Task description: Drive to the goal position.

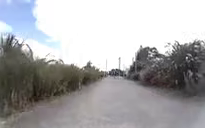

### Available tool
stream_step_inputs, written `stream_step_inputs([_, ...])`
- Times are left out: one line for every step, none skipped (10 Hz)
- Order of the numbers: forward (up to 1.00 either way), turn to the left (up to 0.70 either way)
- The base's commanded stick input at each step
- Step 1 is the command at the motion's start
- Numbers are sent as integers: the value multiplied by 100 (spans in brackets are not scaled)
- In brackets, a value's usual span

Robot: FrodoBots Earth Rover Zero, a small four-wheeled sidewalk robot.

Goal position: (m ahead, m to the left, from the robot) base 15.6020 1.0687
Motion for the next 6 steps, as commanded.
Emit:
stream_step_inputs([85, 0])
stream_step_inputs([85, 0])
stream_step_inputs([85, 0])
stream_step_inputs([85, 0])
stream_step_inputs([85, 0])
stream_step_inputs([85, 0])
